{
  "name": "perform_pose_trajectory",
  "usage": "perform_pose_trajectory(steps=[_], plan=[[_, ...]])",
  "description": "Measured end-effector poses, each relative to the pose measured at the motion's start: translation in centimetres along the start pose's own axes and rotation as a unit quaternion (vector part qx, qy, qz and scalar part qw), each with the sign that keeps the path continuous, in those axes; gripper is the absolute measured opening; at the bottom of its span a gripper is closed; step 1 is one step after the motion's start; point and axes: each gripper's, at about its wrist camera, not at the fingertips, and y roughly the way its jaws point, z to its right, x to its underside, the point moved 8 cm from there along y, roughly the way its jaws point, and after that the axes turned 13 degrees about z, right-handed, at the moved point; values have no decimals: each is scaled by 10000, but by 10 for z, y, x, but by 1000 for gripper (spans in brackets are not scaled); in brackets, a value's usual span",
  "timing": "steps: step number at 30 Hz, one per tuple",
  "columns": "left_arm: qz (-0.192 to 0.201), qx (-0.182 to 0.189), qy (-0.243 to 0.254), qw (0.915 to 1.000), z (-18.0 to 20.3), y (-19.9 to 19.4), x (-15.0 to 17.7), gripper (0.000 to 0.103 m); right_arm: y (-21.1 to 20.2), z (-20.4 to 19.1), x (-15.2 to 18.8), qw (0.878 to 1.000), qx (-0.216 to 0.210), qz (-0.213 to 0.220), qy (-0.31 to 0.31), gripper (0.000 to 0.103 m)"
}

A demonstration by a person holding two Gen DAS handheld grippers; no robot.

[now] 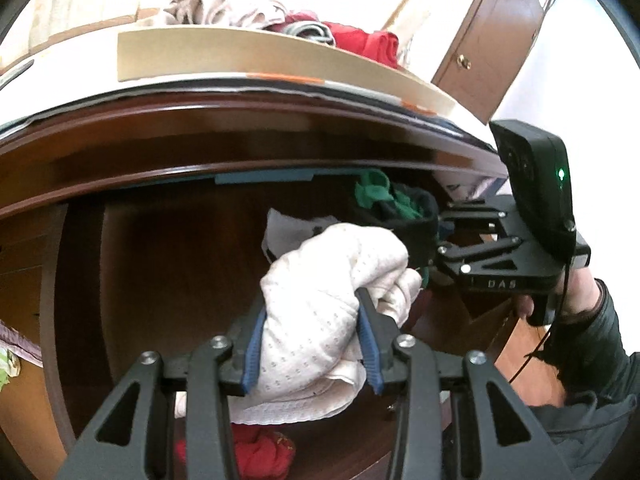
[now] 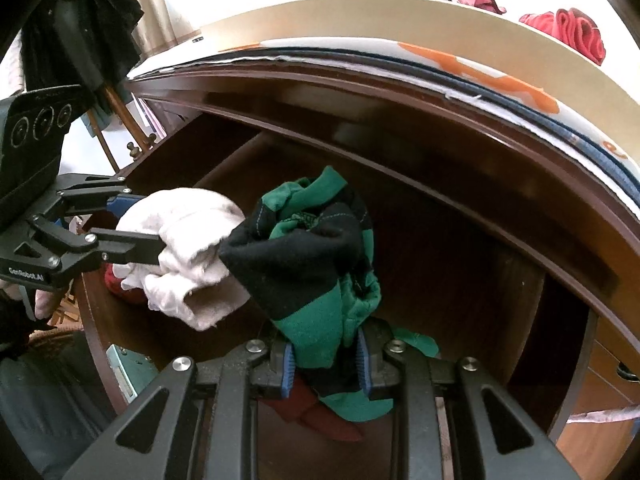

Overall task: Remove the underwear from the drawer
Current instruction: 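Lift the white dotted underwear and green-black socks up out of the drawer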

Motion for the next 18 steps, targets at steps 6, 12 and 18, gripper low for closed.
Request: perform_pose_trajectory(steps=[6, 12, 18], plan=[[229, -210, 59, 9995, 1, 1, -2, 40, -5, 0, 0, 10000, 32, 72, -50, 26], [455, -281, 130, 9985, 5, -3, -6, 40, -13, -3, 1, 9996, 83, 232, -129, 26], [655, -342, 191, 9971, 8, -6, -8, 40, -23, -1, 2, 9991, 14, 415, -66, 26]])
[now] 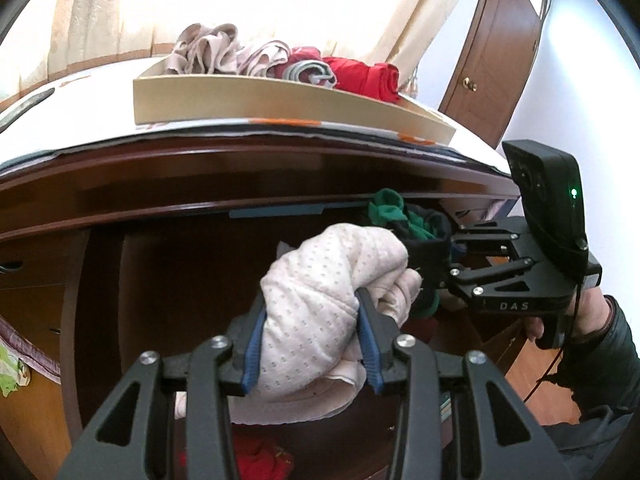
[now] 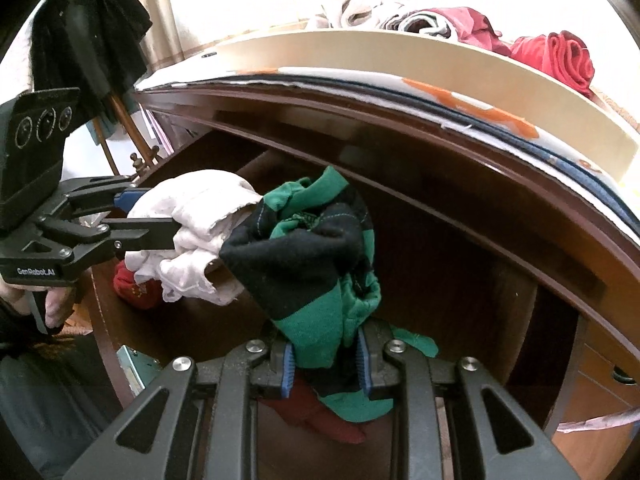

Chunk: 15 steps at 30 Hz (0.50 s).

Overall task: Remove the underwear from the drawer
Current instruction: 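Lift the white dotted underwear and green-black socks up out of the drawer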

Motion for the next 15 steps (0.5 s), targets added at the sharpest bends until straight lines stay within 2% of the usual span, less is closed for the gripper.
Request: perform_pose_trajectory(steps=[15], plan=[[290, -395, 124, 9987, -4, -8, -4, 40, -27, 16, 3, 9991, -81, 373, 165, 26]])
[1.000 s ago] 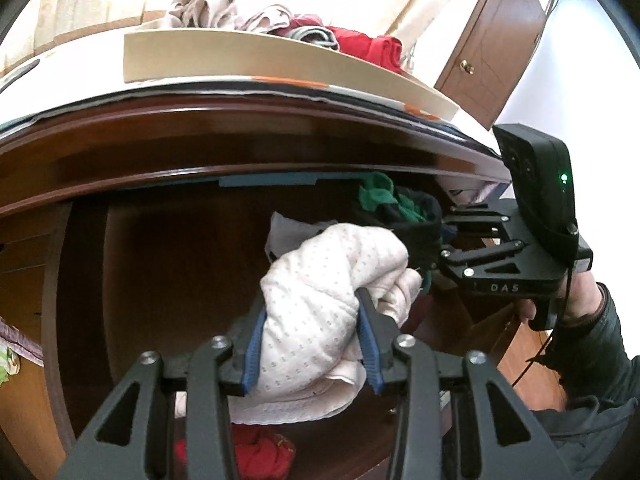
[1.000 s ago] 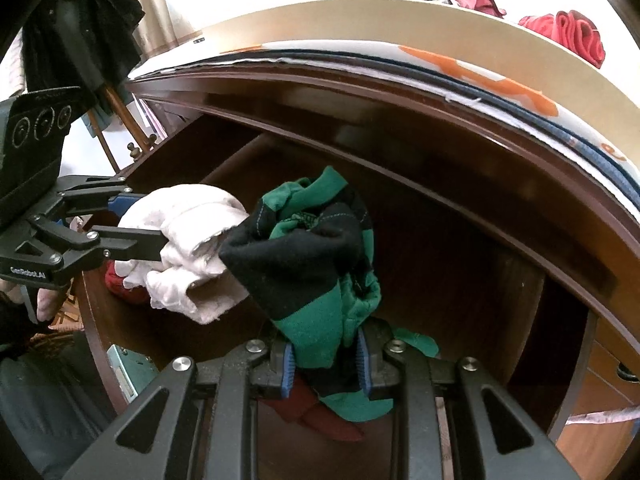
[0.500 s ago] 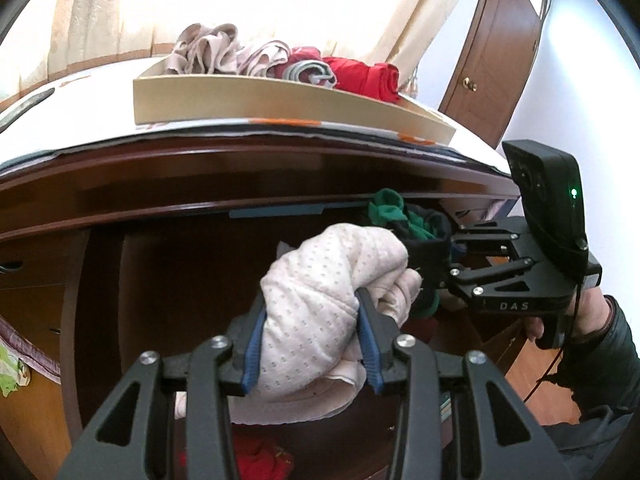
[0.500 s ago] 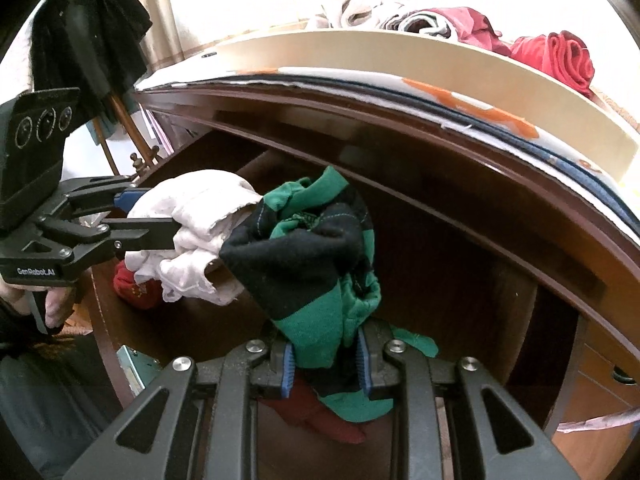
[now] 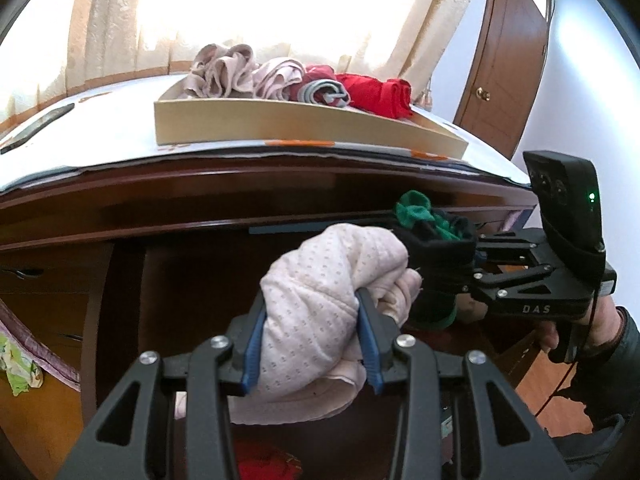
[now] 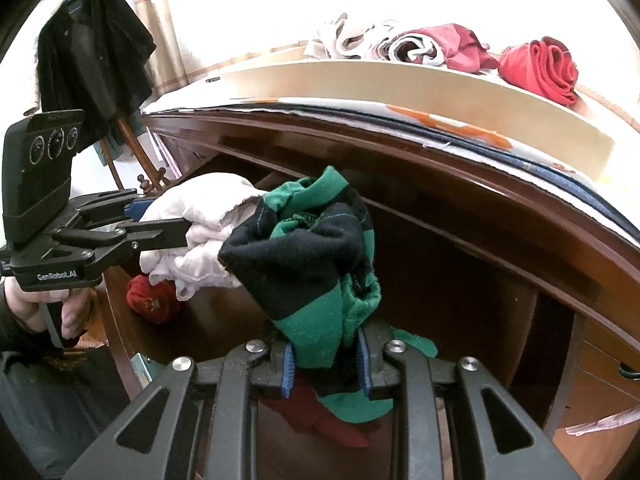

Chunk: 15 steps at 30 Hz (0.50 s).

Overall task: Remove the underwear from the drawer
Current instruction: 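Lift the white dotted underwear and green-black socks up out of the drawer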

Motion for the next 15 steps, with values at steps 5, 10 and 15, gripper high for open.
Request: perform_pose_trajectory(steps=[5, 10, 15], plan=[[83, -81, 41, 9999, 1, -1, -1, 40, -2, -2, -2, 10000, 48, 68, -16, 26], [133, -111, 53, 9998, 2, -3, -1, 40, -7, -2, -3, 9998, 78, 170, -12, 26], [211, -138, 47, 9997, 2, -5, -2, 40, -13, -5, -4, 9995, 82, 302, -30, 26]])
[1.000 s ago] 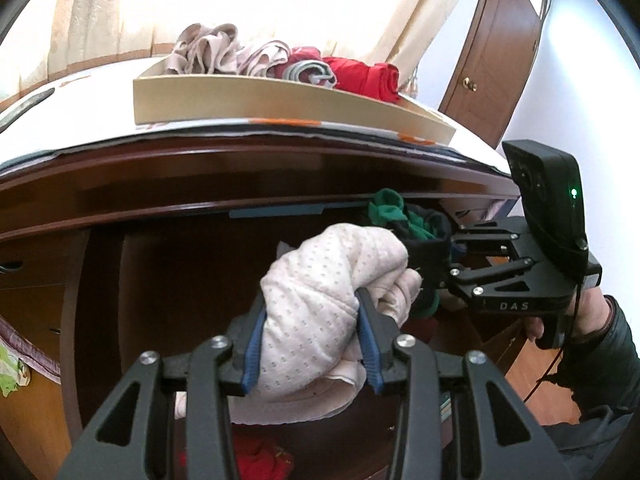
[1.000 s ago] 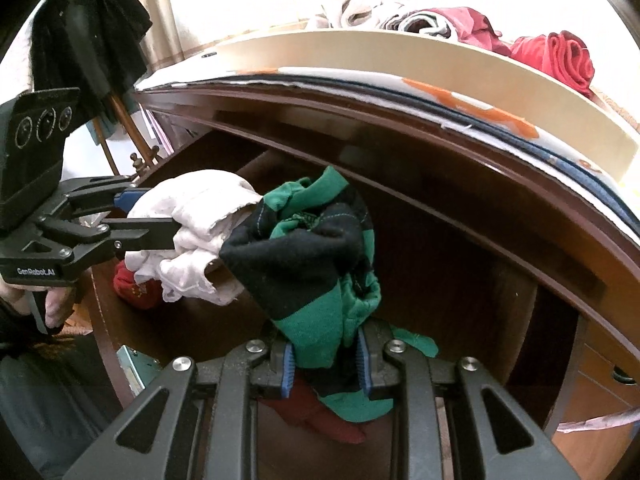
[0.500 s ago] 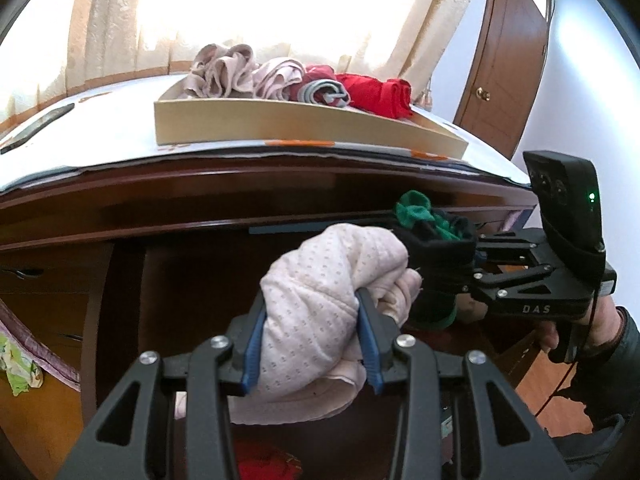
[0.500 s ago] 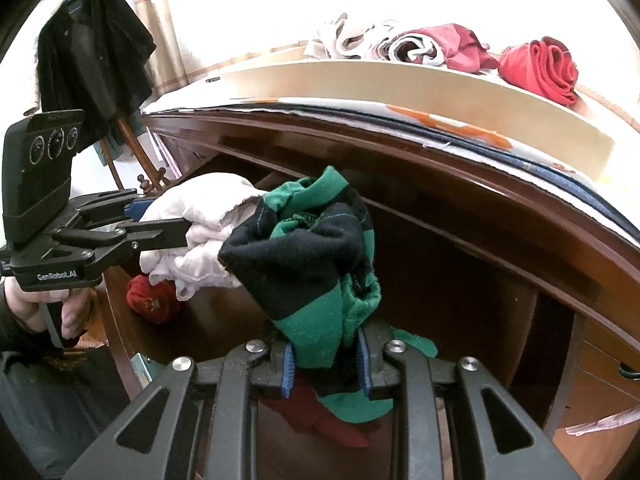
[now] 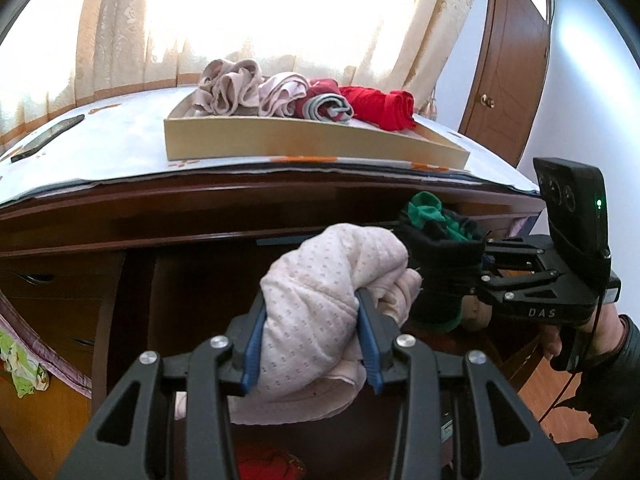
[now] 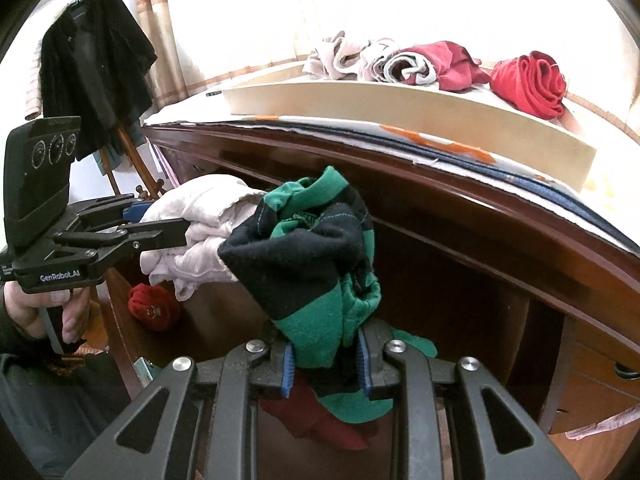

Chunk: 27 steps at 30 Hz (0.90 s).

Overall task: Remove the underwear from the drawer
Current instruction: 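Lift the white dotted underwear and green-black socks up out of the drawer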

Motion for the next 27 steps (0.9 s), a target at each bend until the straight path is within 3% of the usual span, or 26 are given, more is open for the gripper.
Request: perform_pose_trajectory(steps=[27], plan=[[495, -116, -67, 9987, 1, -17, -15, 40, -29, -9, -10, 9969, 161, 710, -292, 26]])
